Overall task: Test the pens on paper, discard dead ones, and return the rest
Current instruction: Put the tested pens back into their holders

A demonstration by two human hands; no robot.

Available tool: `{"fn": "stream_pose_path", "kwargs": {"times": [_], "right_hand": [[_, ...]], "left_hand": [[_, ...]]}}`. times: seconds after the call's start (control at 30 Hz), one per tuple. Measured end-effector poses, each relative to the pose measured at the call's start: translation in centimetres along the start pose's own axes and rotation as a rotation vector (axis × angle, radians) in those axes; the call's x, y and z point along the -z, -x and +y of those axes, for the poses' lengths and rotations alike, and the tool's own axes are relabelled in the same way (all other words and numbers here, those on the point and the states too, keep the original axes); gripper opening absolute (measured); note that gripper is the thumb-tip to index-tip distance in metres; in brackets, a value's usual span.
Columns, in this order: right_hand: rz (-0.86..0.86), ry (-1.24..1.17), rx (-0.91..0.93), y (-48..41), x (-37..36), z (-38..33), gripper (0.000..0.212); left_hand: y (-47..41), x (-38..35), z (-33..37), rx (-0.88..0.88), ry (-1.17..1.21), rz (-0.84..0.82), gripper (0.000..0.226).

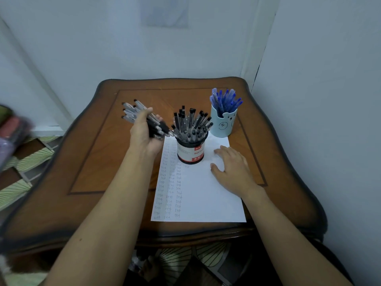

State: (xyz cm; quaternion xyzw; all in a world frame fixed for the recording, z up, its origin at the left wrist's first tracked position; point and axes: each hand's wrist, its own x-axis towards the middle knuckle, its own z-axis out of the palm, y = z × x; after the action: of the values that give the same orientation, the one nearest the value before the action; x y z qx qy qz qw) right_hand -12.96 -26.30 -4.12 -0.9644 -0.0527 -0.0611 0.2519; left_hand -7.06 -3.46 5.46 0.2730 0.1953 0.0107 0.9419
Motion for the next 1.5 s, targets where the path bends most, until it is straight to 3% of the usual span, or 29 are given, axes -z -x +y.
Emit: {"fn": "stream_pose_path", "kwargs": {"times": [0.2,0.37,0.57,0.97,1.27,1.4,1.5], "right_hand": [[0.008,0.058,-0.007,0.1,-0.4,-0.3,0.046],[0.004,0.072,-0.010,0.1,-0.4,-0.3,0.046],[-0.001,0.115,-0.013,0.0,-0.6,-0.3,0.046],[0.007,0.113,-0.009,0.1,-0.6,-0.2,0.046],[0.006,0.108,-0.013,0.0,-0.7,-0.3,0.046],[0.015,0.108,-0.008,0.1,-0.6,-0.3,0.046],[0.014,0.114,-0.007,0.1,-0.6,-0.3,0.046]], "left_hand": [[0.2,-2.7,-1.8,-0.207,0.024,0.073,0.022],[-0.4,-3.4,-3.7,-0.440,-0.321,0.123,0.033],[-0.1,-3.7,-5.1,-0.615,-0.605,0.050,0.048],[-0.3,-2.7,-5.5,-0.635,-1.015,-0.234,0.025],[-1.0,0.7,-4.8,-0.563,-1.145,-0.368,0.057],[-0.5,0.9,-4.7,-0.712,-1.266,-0.302,0.018],[-0.3,1.1,-4.5,-0.769,-1.349,-0.297,0.028]]}}
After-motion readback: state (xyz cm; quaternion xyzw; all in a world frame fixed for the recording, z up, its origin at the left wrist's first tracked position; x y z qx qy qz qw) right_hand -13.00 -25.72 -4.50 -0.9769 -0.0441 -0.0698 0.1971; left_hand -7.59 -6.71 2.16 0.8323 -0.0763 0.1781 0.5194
